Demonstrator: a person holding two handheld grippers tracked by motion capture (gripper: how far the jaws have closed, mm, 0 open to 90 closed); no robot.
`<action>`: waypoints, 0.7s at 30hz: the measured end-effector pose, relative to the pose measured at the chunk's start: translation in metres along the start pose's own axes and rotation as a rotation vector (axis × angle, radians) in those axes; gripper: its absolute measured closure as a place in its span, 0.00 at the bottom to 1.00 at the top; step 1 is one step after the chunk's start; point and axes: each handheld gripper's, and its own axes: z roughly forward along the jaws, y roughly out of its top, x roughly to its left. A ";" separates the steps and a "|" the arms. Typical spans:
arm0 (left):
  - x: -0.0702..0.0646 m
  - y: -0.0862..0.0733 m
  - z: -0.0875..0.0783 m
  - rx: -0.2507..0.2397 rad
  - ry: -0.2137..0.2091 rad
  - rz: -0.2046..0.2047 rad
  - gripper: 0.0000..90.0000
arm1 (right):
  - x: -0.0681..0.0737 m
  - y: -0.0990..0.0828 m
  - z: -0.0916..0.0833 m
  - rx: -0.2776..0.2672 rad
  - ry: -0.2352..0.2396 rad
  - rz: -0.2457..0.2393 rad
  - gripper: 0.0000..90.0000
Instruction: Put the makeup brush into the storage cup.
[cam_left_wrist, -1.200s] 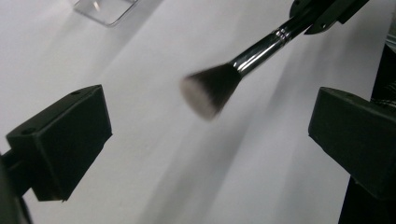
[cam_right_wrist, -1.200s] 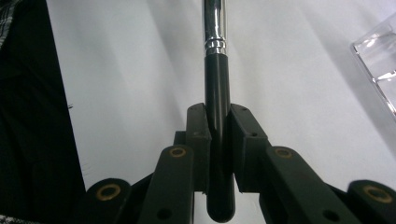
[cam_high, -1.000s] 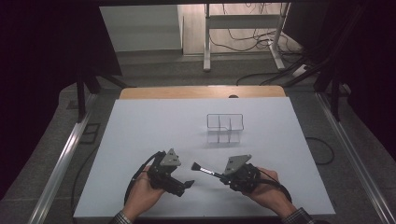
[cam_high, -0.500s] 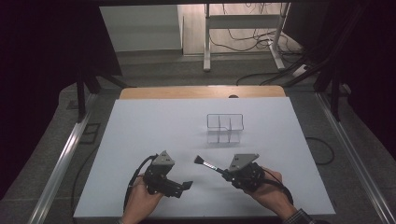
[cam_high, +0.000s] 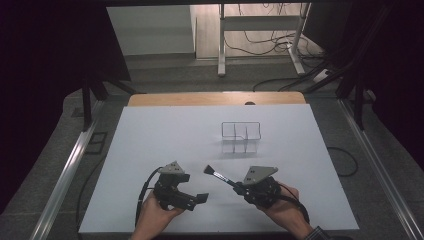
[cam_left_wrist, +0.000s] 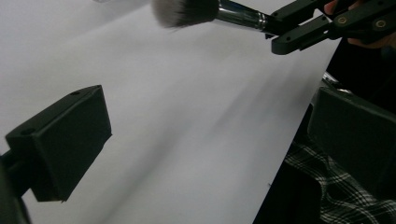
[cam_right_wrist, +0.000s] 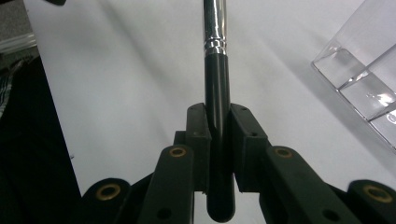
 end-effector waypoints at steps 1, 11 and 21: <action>-0.001 0.001 0.001 0.001 -0.004 -0.001 0.00 | 0.000 0.000 0.000 -0.005 -0.002 0.005 0.87; -0.002 0.006 0.010 -0.010 -0.056 -0.019 0.00 | 0.004 0.002 0.000 -0.059 -0.001 0.036 0.87; 0.002 0.016 0.017 -0.002 -0.053 -0.026 0.04 | 0.009 0.002 0.002 -0.089 0.010 0.059 0.87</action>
